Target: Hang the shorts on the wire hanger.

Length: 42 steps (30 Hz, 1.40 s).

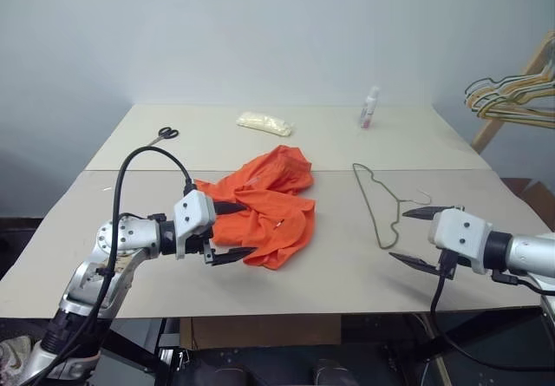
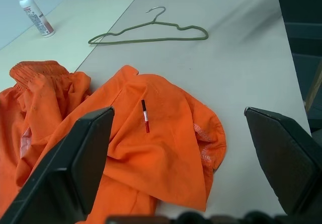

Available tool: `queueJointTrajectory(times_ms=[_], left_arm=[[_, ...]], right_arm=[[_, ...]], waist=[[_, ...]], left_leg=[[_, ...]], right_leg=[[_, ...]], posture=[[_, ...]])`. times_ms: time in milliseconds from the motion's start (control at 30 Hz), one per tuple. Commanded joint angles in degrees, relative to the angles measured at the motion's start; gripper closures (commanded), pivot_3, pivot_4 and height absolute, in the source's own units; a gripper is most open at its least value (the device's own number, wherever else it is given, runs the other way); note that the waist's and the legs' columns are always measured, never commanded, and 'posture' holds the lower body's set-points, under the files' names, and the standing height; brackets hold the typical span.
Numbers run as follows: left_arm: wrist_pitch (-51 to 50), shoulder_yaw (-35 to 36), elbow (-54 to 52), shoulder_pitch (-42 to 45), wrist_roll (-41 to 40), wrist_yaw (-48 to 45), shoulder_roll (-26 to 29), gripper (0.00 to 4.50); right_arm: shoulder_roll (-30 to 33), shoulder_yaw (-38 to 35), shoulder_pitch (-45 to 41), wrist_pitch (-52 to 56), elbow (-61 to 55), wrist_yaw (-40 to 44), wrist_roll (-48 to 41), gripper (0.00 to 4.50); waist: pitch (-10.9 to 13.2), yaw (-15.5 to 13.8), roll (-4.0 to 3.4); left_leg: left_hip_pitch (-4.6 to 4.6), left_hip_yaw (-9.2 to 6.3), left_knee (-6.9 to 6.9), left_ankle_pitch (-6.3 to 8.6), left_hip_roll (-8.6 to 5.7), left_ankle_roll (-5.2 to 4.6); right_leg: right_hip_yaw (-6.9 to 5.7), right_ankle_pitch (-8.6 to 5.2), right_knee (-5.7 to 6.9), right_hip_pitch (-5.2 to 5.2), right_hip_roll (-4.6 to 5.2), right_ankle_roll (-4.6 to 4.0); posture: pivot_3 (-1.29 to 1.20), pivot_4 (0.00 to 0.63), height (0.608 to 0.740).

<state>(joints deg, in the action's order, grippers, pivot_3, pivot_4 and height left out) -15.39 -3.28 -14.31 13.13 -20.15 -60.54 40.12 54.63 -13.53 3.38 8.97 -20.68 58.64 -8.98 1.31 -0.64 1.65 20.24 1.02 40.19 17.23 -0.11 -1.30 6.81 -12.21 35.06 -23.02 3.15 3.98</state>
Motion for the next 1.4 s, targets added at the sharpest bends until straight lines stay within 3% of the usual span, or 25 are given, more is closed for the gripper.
queueJointTrajectory(times_ms=[33, 467, 767, 1000, 1167, 1400], left_arm=[[-0.75, 0.93, -1.5, 1.27, -0.29, 1.24, 0.06, 0.0], [-2.95, -0.33, -2.22, 2.26, 0.55, 3.94, -0.81, 0.0], [-16.08, -5.19, -6.15, 5.52, 2.53, 14.28, -7.28, 0.0], [-26.04, -14.45, -6.33, 11.76, 10.91, 25.75, -14.76, 0.0], [-26.13, -23.17, 0.42, 15.94, 22.96, 36.39, -21.47, 0.0], [-27.06, -29.8, 6.46, 15.99, 31.0, 39.78, -24.51, 0.0]], right_arm=[[0.71, -0.63, -1.28, -0.95, -0.78, -0.18, -0.57, 0.04], [0.46, 0.02, -1.87, 0.02, -1.03, -1.16, -0.4, 0.04], [0.06, -0.56, -1.06, 2.63, -3.34, -3.87, -0.34, 0.04], [-2.11, 0.38, 0.93, 4.47, -5.98, -7.72, 0.94, 0.04], [-3.13, 0.48, 0.9, 6.03, -7.37, -9.82, 1.26, 0.04], [-2.94, 0.01, 1.58, 6.76, -8.05, -10.78, 1.63, 0.04]], waist=[[0.0, -0.01, 0.0], [0.0, -0.02, 0.0], [0.01, 0.02, 0.01], [0.01, 0.17, 0.04], [0.01, 0.62, 0.03], [0.01, 1.9, 0.04]], left_leg=[[0.0, 0.0, 0.0, 0.0, 0.0, 0.0], [0.0, 0.0, 0.0, 0.0, 0.0, 0.0], [0.04, -0.01, 0.0, 0.0, -0.02, 0.0], [0.02, -0.03, 0.0, 0.0, -0.06, 0.0], [0.0, -0.03, 0.01, 0.0, -0.08, 0.0], [0.01, -0.03, -0.02, 0.0, -0.08, 0.0]], right_leg=[[0.0, 0.0, 0.0, 0.0, 0.0, 0.0], [0.0, 0.0, 0.0, 0.0, 0.0, 0.0], [0.01, -0.01, -0.01, -0.01, 0.0, 0.01], [0.03, -0.01, -0.01, 0.03, -0.02, 0.03], [0.07, 0.0, -0.04, 0.06, -0.04, 0.04], [0.1, -0.01, -0.04, 0.01, -0.05, 0.04]], posture=[[0.07, 0.0, 0.74], [0.06, 0.0, 0.74], [0.02, 0.0, 0.74], [-0.01, 0.0, 0.74], [-0.04, 0.0, 0.74], [-0.05, 0.0, 0.74]])
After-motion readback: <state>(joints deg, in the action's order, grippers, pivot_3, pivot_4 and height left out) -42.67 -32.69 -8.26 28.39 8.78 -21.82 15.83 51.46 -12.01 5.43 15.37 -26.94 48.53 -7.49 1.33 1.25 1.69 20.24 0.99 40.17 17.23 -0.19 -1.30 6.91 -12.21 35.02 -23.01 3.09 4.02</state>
